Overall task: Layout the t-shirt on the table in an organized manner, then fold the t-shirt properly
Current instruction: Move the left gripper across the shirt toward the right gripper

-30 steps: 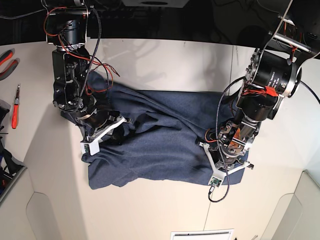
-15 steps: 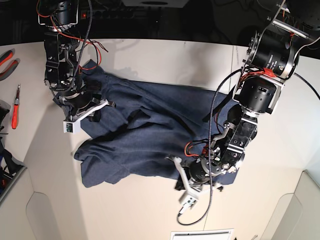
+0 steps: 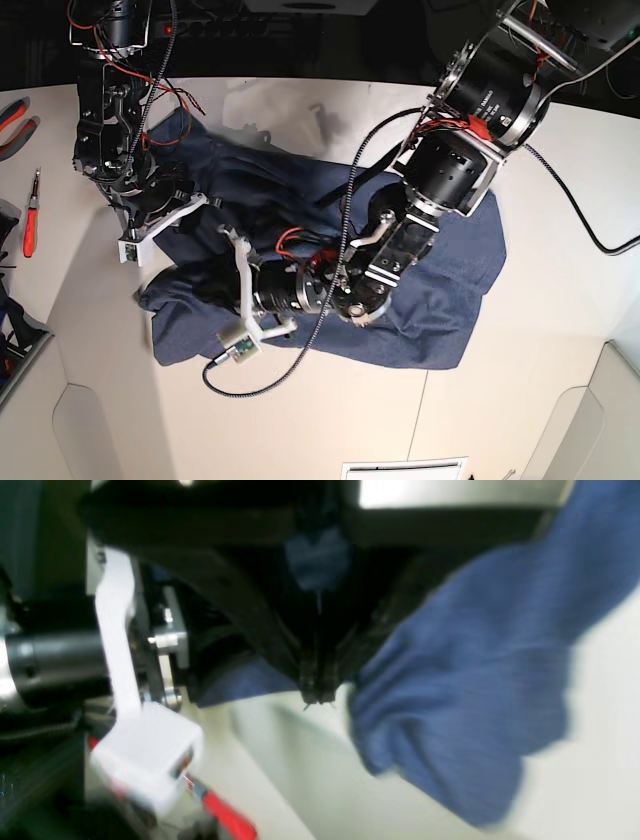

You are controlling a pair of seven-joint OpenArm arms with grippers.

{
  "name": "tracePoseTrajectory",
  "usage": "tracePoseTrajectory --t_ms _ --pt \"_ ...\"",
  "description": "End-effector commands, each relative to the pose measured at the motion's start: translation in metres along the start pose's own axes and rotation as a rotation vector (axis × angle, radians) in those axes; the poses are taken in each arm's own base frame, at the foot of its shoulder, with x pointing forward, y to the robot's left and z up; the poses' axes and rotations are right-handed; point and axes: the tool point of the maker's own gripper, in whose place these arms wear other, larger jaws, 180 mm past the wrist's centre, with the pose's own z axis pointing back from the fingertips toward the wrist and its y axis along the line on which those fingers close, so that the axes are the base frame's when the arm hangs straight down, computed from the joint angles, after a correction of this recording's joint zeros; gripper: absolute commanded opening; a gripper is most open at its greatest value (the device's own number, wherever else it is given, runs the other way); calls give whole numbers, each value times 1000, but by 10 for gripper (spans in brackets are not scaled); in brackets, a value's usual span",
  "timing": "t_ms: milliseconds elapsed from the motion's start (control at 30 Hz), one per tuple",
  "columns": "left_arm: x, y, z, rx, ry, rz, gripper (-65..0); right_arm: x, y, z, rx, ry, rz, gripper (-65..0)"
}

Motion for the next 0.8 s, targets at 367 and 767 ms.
tracePoseTrajectory --t_ms 367,767 --pt "1 18 -25 44 61 -174 -650 -100 -10 16 -15 271 12 -650" --pt "-16 19 -21 -8 78 -93 -650 -98 -9 19 -14 259 20 -650"
